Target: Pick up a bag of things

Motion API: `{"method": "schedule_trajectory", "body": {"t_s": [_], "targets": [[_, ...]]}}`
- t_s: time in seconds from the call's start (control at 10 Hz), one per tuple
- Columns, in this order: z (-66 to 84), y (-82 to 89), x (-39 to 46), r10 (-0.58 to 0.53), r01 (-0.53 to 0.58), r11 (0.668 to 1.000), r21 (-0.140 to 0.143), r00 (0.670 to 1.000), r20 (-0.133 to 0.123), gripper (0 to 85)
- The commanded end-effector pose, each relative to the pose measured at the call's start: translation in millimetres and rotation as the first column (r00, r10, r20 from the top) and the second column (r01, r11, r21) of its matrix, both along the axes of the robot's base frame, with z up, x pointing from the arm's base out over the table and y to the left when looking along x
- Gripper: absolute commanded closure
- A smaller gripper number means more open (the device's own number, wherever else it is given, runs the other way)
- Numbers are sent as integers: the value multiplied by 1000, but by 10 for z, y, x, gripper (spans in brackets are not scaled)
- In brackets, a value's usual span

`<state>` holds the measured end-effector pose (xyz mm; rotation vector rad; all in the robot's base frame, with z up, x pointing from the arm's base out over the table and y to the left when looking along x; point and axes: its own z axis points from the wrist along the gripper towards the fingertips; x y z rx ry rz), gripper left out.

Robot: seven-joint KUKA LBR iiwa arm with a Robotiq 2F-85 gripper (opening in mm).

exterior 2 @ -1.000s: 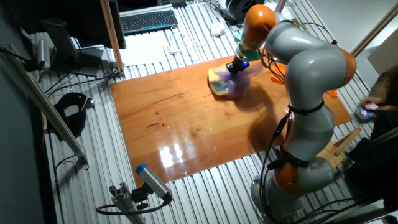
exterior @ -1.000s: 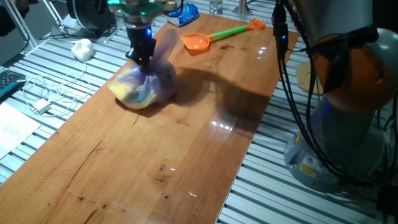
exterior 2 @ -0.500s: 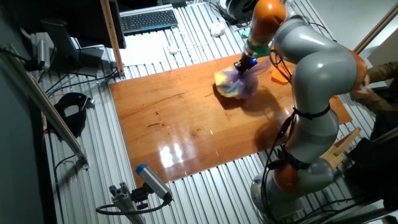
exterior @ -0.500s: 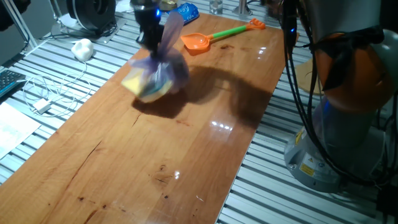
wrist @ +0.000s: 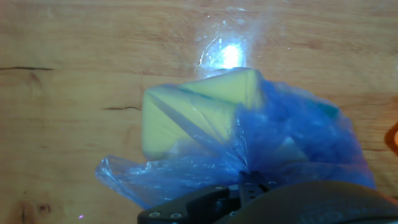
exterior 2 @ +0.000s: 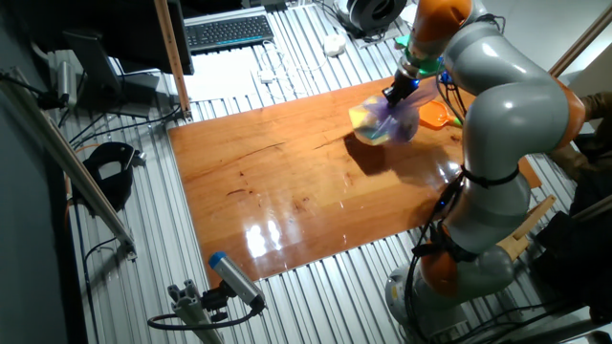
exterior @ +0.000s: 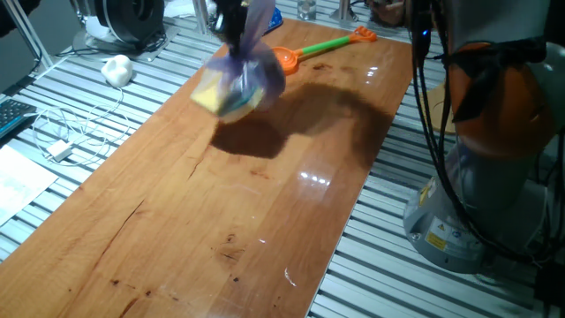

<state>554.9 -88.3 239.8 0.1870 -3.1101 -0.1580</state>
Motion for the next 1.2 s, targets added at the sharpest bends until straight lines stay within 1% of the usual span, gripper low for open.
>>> {"method": "schedule_trajectory", "body": {"t_s": [0.0,0.1,0.2,0.4,0.6,0.7,0.8,1.1], "targets": [[7,-8,-2,6,-6,1000,-8,1000,4,850],[15,-32,-9,19,-19,1000,-24,1000,8,850],[18,-61,-16,21,-21,1000,-21,1000,8,850],[10,-115,-27,28,-28,999,-26,1000,13,850],[-7,-161,-34,38,-37,999,-23,999,26,850],[-15,-177,-33,42,-41,999,-28,998,36,850],[-18,-186,-35,56,-54,997,-50,998,42,850],[-28,-217,-48,56,-54,997,-51,998,39,850]]}}
